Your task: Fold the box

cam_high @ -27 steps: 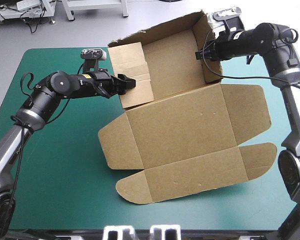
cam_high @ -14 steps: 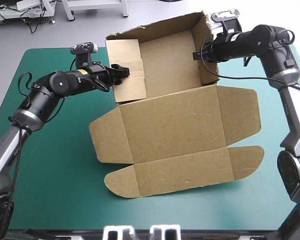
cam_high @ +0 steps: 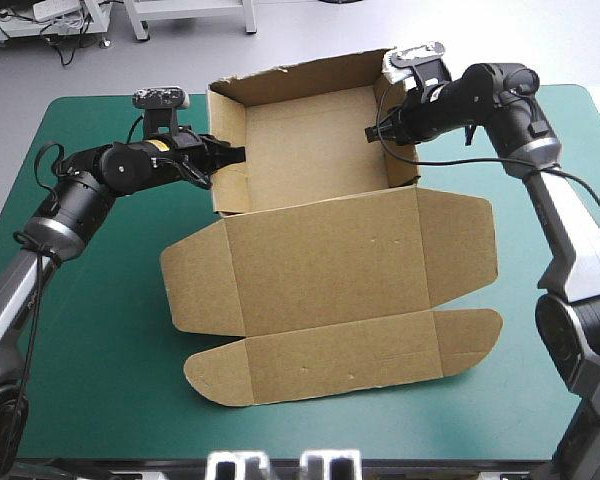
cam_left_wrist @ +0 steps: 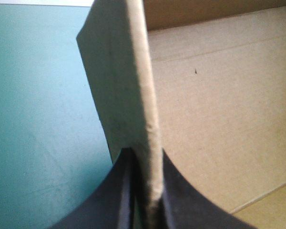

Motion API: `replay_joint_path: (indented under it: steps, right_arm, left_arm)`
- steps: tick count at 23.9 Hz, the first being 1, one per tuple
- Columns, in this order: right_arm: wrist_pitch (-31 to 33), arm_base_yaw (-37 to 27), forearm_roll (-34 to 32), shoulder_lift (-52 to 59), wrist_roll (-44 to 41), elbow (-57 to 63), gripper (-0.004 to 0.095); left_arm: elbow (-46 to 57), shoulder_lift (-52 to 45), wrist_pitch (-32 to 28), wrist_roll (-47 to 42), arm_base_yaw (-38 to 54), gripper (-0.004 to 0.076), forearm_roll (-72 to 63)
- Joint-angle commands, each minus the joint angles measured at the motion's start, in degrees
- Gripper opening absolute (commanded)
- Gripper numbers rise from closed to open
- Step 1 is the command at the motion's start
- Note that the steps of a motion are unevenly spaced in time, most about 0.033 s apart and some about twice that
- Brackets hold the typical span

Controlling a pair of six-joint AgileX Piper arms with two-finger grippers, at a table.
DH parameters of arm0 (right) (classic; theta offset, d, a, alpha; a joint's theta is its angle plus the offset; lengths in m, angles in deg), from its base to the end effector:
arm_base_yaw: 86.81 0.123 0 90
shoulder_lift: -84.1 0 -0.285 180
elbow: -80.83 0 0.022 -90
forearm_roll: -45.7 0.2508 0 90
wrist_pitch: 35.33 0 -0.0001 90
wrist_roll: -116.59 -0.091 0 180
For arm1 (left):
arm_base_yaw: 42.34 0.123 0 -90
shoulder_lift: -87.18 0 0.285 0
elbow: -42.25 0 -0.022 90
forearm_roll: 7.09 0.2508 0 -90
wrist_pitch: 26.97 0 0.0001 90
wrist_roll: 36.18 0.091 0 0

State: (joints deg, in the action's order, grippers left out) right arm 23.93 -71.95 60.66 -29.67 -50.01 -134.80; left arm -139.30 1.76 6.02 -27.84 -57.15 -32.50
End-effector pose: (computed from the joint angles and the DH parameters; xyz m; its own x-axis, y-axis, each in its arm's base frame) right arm 0.3977 0.1264 0.3924 -0.6591 -0.2737 -0.7005 -0.4644 0.8807 0.0928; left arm 0.3312 -0.1096 0.3670 -0.6191 -0.0691 -0.7822 0.3020 0.8986 -0.3184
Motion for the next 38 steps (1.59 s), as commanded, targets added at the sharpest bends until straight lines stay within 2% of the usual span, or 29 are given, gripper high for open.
replay_joint_path:
  steps: [1, 5, 6, 8, 12, 19, 23, 27, 38]
  right_arm:
    - [1.93, 1.28, 2.72, 1.27, 0.32, -1.22, -0.0024]
    - [7.28, 1.28, -1.06, -0.73, -0.99, -1.22, -0.0024]
    - [10.06, 1.28, -2.34, -1.43, -1.32, -1.22, -0.0024]
    - [12.29, 1.28, -3.59, -2.26, -1.68, -1.22, -0.0024]
    - [12.68, 1.28, -4.7, -3.45, -4.69, -1.22, -0.0024]
    - [12.68, 1.56, -5.27, -6.31, -8.2, -1.22, -0.0024]
    - [12.68, 2.81, -7.98, -8.01, -8.23, -1.22, -0.0024]
    - [12.68, 3.62, -11.58, -8.5, -8.23, -1.22, -0.0024]
    - [12.68, 3.62, -12.5, -9.24, -8.23, -1.22, -0.0024]
  left_arm:
    - [-2.05, -2.46, -1.01, -0.31, -1.11, -0.001, -3.64]
    - [-2.05, -0.79, 3.34, -0.31, -1.11, -0.001, -1.07]
    - [-2.05, 0.64, 7.22, -0.95, -1.11, -0.001, 0.96]
    - [-2.05, 2.59, 10.95, -0.95, -1.11, -0.001, 2.19]
    - [-2.05, 5.78, 15.2, -0.95, -1.11, -0.001, 2.86]
    - [-6.23, 9.83, 17.04, -0.76, -2.62, -0.001, 6.4]
    - [-15.08, 13.55, 24.24, -2.38, -5.1, -0.001, 13.12]
    - [-18.22, 17.5, 29.99, -4.32, -8.97, -0.001, 23.74]
    - [-18.22, 20.3, 30.57, -4.32, -9.69, -0.0009, 26.64]
